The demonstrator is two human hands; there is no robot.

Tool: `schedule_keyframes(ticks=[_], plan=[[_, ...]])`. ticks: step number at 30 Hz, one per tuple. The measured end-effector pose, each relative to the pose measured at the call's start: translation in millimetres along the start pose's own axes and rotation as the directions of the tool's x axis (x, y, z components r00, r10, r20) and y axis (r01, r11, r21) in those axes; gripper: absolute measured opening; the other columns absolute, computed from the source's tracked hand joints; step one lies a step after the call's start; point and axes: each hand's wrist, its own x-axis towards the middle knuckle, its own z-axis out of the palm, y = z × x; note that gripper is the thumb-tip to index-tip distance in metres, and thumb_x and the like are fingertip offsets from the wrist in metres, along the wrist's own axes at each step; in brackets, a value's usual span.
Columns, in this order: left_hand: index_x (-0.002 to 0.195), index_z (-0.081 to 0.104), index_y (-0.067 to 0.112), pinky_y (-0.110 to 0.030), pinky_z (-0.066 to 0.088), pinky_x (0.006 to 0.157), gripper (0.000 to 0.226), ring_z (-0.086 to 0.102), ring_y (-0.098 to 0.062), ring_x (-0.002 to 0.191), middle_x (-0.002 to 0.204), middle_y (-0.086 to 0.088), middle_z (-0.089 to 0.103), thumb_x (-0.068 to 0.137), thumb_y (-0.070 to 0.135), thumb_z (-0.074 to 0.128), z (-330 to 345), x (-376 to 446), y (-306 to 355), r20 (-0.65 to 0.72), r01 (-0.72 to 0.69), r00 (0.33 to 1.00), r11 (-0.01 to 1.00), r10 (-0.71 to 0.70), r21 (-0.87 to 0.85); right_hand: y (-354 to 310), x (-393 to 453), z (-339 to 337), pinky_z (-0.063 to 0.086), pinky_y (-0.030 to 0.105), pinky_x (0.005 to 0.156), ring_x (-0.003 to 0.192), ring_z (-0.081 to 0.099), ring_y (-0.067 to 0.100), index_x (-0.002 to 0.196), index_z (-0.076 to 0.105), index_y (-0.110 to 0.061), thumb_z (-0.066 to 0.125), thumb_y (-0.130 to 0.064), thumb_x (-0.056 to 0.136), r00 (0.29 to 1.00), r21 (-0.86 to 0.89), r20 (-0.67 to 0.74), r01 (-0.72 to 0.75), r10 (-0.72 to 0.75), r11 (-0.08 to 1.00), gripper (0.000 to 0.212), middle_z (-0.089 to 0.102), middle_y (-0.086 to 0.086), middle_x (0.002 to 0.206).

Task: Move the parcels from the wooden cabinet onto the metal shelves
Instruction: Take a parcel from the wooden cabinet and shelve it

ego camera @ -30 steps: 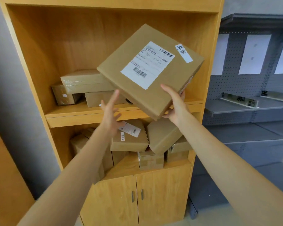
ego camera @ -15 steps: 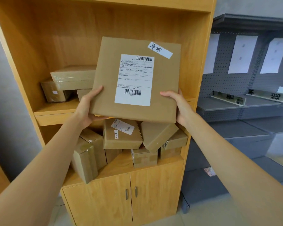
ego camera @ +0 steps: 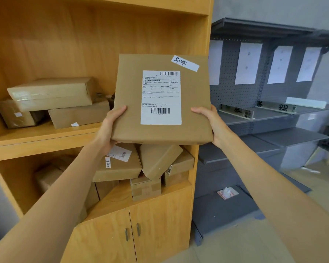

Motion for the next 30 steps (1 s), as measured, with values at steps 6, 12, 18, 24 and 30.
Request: schedule_keyframes(ticks=[6,12,18,24,30], plan=[[0.120,0.060,0.025,-0.029,0.051,0.075,0.040,0.066,-0.014,0.090,0.104,0.002,0.071,0.086,0.046,0.060,85,21,-23,0.061,-0.017,0.998,0.999,0.019,-0.030,-11,17,-85,0.053,0.050,0.090,0.106,0.063,0.023,0.137,0.040,-0.029,0.076,-0.033,0.074,0.999,-0.026,-0.042,0.003,-0.005,1.000,0.073,0.063,0.003,0.120],[0.120,0.063,0.024,-0.035,0.048,0.084,0.046,0.064,-0.020,0.099,0.110,-0.001,0.071,0.082,0.050,0.063,182,45,-49,0.068,-0.046,0.997,0.999,0.046,-0.008,-30,41,-184,0.053,0.047,0.090,0.104,0.064,0.020,0.134,0.045,-0.030,0.069,-0.032,0.084,0.999,-0.061,-0.032,-0.006,0.004,0.998,0.055,0.065,0.001,0.117],[0.130,0.054,0.023,-0.034,0.050,0.081,0.076,0.063,-0.023,0.106,0.118,-0.004,0.066,0.064,0.058,0.071,276,68,-71,0.036,-0.035,0.999,0.999,0.035,-0.009,-46,70,-279,0.055,0.039,0.086,0.105,0.065,0.017,0.134,0.047,-0.031,0.070,-0.034,0.083,1.000,-0.081,-0.016,-0.012,0.011,0.997,0.056,0.066,-0.003,0.119],[0.130,0.053,0.024,-0.037,0.050,0.084,0.085,0.061,-0.025,0.111,0.121,-0.004,0.065,0.056,0.060,0.074,358,101,-89,0.036,-0.020,0.999,1.000,0.020,-0.007,-50,103,-363,0.053,0.044,0.092,0.107,0.064,0.018,0.134,0.048,-0.032,0.073,-0.036,0.080,0.999,-0.069,-0.048,-0.012,0.009,0.998,0.060,0.065,-0.003,0.121],[0.127,0.057,0.024,-0.031,0.050,0.073,0.070,0.064,-0.017,0.102,0.118,0.001,0.067,0.065,0.053,0.071,431,148,-110,0.050,-0.007,0.999,1.000,0.008,-0.025,-48,147,-433,0.051,0.045,0.095,0.107,0.065,0.018,0.131,0.052,-0.034,0.076,-0.041,0.070,0.996,-0.065,-0.088,-0.001,-0.005,0.998,0.066,0.067,-0.006,0.118]])
